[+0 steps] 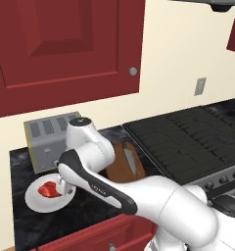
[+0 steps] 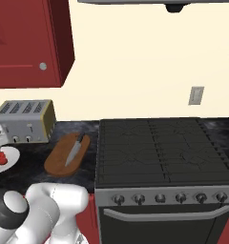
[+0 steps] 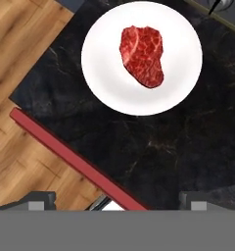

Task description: Pick up the knife from the drawer and place it on the cutting board. Then place the meat from the plate to the cutting board.

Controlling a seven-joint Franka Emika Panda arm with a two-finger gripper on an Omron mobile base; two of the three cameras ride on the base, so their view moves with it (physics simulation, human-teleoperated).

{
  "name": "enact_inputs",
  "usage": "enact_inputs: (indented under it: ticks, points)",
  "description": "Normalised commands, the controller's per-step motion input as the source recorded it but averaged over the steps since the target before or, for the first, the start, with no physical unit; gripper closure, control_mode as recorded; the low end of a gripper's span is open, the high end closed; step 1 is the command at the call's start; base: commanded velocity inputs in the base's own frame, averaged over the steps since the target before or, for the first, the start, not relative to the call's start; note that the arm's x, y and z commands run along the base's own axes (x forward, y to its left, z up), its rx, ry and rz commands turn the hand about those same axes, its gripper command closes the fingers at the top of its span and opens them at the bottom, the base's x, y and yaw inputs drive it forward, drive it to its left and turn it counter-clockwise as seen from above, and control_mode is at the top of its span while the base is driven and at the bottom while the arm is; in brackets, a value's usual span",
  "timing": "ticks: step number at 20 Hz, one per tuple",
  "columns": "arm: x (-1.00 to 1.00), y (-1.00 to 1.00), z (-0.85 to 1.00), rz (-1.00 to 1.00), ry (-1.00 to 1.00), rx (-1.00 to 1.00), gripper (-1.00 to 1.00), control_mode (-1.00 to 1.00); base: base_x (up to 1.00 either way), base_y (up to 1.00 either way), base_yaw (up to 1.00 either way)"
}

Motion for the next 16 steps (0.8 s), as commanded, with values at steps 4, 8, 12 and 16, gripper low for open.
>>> enact_inputs:
  ticks: [4,8,12,16]
  points:
    - [0.09,0.21,-0.37,0.00,0.00,0.00,-1.00,-1.00,0.00,0.00,0.00]
    - [0.05,0.42,-0.38,0.00,0.00,0.00,-1.00,-1.00,0.00,0.00,0.00]
    - [0.10,0.23,-0.29,0.00,0.00,0.00,-1.00,-1.00,0.00,0.00,0.00]
    - [0.11,0.13,-0.27,0.00,0.00,0.00,-1.00,-1.00,0.00,0.00,0.00]
